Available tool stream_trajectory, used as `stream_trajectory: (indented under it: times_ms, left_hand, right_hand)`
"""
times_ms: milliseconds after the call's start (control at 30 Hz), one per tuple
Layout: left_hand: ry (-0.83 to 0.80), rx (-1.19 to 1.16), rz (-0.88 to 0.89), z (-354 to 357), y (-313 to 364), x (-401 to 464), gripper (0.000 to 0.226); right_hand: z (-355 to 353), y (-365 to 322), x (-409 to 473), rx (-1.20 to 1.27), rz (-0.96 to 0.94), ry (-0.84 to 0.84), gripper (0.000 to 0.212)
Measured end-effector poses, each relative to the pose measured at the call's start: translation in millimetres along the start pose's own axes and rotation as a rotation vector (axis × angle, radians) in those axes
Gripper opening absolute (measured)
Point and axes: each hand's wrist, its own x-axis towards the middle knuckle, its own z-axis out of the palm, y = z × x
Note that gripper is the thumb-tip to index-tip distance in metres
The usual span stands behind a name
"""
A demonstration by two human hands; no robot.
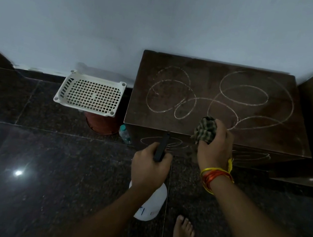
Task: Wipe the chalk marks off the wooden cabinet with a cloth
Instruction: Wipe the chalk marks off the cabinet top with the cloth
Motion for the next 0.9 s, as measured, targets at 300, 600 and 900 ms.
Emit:
stream_trajectory:
  times_ms: [300,600,900]
  left_hand:
    - [0.032,-0.015,-0.041,-8,-13,-18,0.035]
    - [0.199,-0.045,-0.146,-44,-26,-5,0.021]
    - [0.205,-0.097,-0.110,-42,9,24,0.029]
  right_hand:
    - [-8,2,-5,0.012,0.000,0.004,0.062]
    - [4,-14,-7,0.024,-0.043,-0.029,0.063]
    - [5,-32,13,0.054,-0.066,-0.078,0.065]
